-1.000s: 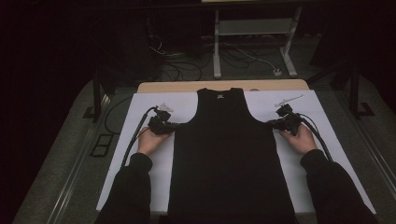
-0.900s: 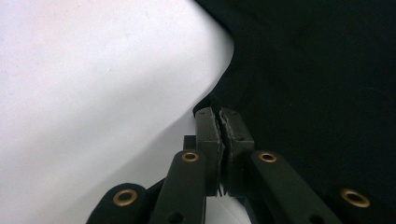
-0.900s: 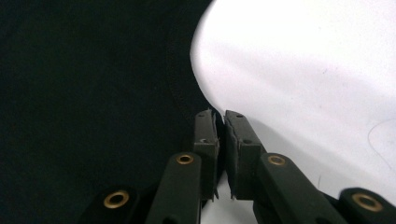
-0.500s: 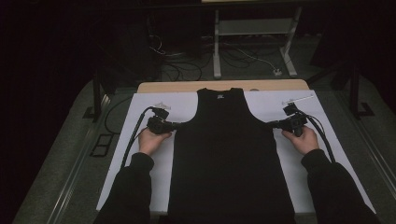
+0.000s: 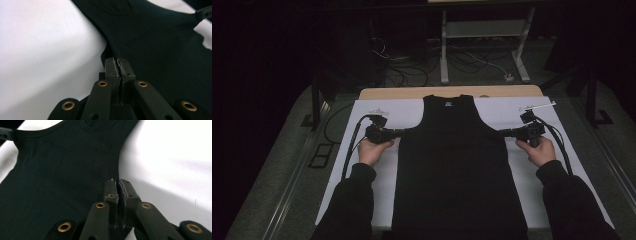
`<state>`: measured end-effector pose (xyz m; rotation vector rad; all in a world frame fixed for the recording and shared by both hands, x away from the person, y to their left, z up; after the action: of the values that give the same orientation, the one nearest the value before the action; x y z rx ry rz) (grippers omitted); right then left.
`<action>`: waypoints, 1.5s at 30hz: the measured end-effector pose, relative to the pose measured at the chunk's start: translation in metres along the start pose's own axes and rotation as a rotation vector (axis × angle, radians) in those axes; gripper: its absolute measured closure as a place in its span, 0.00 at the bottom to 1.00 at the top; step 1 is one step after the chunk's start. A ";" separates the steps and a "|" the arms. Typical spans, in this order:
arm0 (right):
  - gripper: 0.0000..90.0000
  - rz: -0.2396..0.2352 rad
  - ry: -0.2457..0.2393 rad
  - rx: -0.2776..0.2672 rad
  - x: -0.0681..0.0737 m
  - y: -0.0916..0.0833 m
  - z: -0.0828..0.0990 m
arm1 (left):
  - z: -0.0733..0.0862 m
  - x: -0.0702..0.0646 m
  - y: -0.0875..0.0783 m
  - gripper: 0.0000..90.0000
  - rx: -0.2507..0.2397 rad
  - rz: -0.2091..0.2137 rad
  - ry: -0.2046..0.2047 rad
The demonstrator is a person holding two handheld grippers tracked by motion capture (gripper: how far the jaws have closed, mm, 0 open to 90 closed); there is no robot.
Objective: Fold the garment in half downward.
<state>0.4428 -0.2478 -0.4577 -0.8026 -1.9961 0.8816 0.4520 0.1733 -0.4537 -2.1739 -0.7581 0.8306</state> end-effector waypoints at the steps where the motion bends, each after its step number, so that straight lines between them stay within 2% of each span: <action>1: 0.93 -0.007 -0.004 -0.009 0.001 -0.001 0.000 | 0.001 -0.001 -0.002 0.96 -0.008 0.006 -0.004; 6: 0.93 -0.021 -0.004 -0.032 0.001 -0.009 0.005 | 0.005 -0.005 -0.010 0.96 -0.026 0.018 -0.019; 13: 0.93 -0.043 0.013 -0.059 0.001 -0.018 0.011 | 0.010 -0.008 -0.013 0.96 -0.042 0.025 -0.038; 21: 0.92 -0.057 0.013 -0.061 0.004 -0.022 0.016 | 0.015 -0.007 -0.020 0.96 -0.046 0.019 -0.058; 27: 0.92 -0.056 0.012 -0.088 0.006 -0.029 0.016 | 0.019 -0.008 -0.031 0.96 -0.068 0.042 -0.092; 30: 0.92 -0.063 0.014 -0.102 0.008 -0.031 0.016 | 0.022 -0.010 -0.037 0.96 -0.077 0.051 -0.093; 45: 0.92 -0.070 0.021 -0.088 0.019 -0.038 0.030 | 0.037 -0.022 -0.044 0.96 -0.061 0.077 -0.109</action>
<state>0.3993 -0.2636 -0.4327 -0.7823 -2.0437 0.7467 0.3994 0.1983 -0.4336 -2.2383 -0.7656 0.9836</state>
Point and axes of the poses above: each handheld gripper's, and its own axes: y roughly forward along the jaws, z roughly out of its underside, x roughly to its left, the point moved 6 cm from there along y, roughly forward along the jaws, and after that the axes turned 14 degrees about x, right-handed, at the moved point
